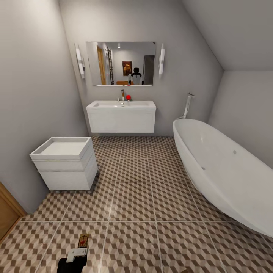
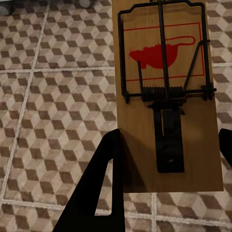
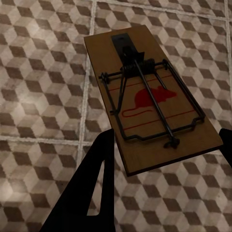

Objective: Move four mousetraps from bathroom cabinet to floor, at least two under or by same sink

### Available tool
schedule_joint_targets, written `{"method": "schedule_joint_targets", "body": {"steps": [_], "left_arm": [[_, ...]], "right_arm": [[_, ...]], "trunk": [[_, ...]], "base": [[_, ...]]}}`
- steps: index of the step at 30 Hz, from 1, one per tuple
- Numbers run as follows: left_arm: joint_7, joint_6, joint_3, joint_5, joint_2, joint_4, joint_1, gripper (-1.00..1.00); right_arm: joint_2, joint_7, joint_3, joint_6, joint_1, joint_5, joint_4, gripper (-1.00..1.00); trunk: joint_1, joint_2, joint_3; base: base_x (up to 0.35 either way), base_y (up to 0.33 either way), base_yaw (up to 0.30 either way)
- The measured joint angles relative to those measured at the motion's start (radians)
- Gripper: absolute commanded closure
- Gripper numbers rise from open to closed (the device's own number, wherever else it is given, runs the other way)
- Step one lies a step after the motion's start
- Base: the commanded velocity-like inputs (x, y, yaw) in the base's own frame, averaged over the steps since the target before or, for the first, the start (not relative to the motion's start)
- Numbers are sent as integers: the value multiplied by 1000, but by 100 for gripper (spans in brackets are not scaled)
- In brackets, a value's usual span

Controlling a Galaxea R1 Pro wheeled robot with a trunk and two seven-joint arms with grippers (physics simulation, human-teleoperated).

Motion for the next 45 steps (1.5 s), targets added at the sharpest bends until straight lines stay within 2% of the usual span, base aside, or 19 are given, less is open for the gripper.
{"method": "schedule_joint_targets", "body": {"steps": [45], "left_arm": [[0,0,0,0,0,0,0,100]], "right_arm": [[0,0,0,0,0,0,0,100]], "trunk": [[0,0,0]], "base": [[0,0,0]]}}
